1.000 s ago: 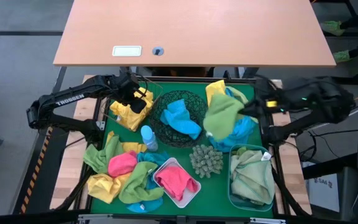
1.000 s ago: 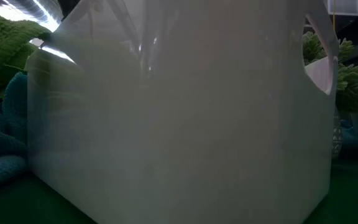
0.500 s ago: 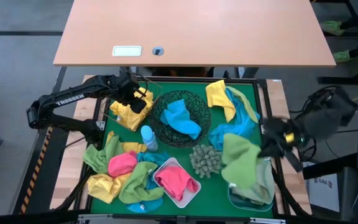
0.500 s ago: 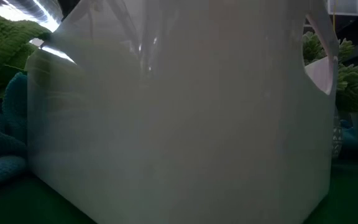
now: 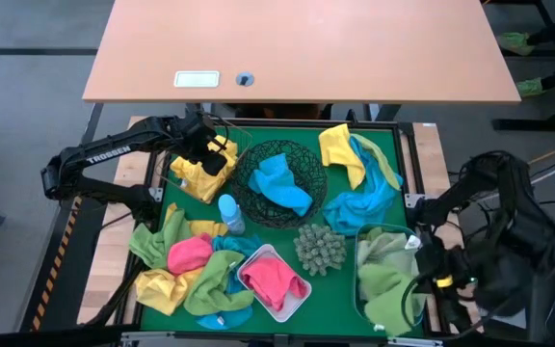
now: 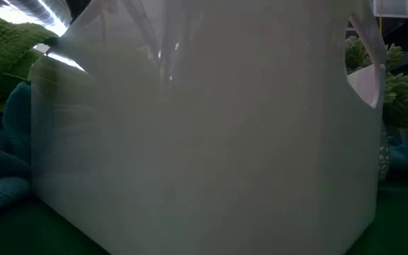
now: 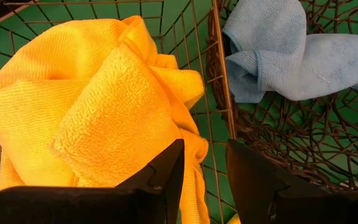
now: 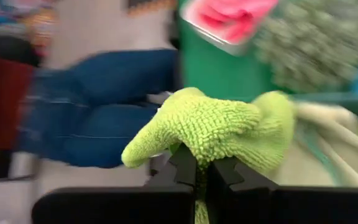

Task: Sort microfiber towel by color & place in baskets
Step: Put the green microfiber cloth into the blue bin

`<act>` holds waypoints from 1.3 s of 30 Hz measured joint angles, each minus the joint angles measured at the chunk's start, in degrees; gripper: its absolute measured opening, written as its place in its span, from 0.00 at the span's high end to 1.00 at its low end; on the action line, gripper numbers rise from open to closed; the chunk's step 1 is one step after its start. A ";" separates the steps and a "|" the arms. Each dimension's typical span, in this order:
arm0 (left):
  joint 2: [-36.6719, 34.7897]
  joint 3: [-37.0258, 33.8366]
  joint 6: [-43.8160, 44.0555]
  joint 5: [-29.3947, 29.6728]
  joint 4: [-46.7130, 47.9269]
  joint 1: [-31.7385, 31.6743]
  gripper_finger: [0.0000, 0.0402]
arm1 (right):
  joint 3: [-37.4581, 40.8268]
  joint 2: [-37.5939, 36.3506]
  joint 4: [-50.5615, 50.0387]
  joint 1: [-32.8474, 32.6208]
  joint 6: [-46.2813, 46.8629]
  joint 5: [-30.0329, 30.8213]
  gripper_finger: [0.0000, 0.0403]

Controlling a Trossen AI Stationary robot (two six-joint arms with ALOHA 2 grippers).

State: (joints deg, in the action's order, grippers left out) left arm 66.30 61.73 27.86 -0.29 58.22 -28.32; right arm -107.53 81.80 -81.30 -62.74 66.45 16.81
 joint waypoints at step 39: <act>-2.58 -0.02 0.02 -0.90 0.06 1.35 0.72 | 58.31 2.97 33.53 3.63 10.67 -1.72 0.98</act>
State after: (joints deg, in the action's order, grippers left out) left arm 63.72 61.71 27.88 -1.19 58.28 -26.97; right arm -49.21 84.77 -47.77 -59.11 77.12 15.09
